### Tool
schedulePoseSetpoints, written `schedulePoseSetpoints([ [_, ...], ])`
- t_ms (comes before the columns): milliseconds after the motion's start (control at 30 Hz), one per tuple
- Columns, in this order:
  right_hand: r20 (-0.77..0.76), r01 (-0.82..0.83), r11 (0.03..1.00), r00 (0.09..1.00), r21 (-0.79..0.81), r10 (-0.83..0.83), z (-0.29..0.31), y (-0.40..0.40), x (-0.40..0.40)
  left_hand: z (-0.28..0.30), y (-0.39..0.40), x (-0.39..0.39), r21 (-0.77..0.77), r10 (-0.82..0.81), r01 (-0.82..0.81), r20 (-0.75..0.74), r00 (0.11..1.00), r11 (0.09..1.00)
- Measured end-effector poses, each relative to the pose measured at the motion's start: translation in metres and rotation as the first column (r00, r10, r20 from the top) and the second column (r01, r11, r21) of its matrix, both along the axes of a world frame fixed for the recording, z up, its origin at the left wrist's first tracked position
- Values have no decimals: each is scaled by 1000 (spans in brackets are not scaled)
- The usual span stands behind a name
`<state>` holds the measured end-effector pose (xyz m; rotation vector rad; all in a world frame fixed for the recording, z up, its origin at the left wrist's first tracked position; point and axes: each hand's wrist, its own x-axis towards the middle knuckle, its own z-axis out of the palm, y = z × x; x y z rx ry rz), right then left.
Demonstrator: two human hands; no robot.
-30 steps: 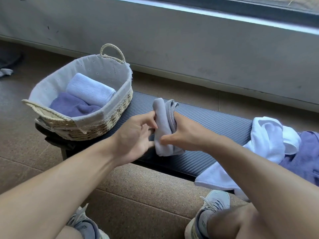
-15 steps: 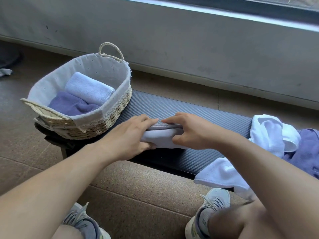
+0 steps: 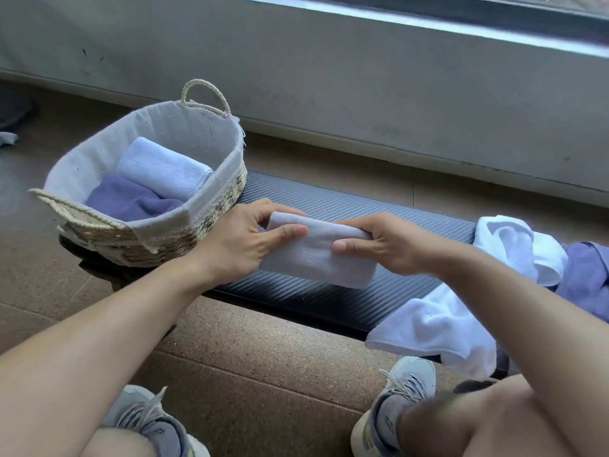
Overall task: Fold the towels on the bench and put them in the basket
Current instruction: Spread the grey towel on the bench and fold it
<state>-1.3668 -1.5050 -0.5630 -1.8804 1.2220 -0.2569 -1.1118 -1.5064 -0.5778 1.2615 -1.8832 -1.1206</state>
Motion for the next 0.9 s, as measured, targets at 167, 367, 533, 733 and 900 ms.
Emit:
schedulePoseSetpoints([
  [167,29,-49,997,998,63,47,8,-2,-3,0,-1,-3,-56,12,-12,0,1000,998],
  [367,-110,4,998,994,-61,-10,13,-5,6,6,-6,-2,-67,60,-58,25,998,996],
  [533,-119,58,950,988,-306,-99,21,-5,30,10,-4,-1,-246,331,-294,127,935,924],
  [733,43,39,975,999,-217,-30,14,-5,53,21,-3,17,-350,454,-384,145,879,855],
  [900,206,-25,994,979,104,3,9,-7,64,28,-2,34,-318,434,-380,117,893,869],
])
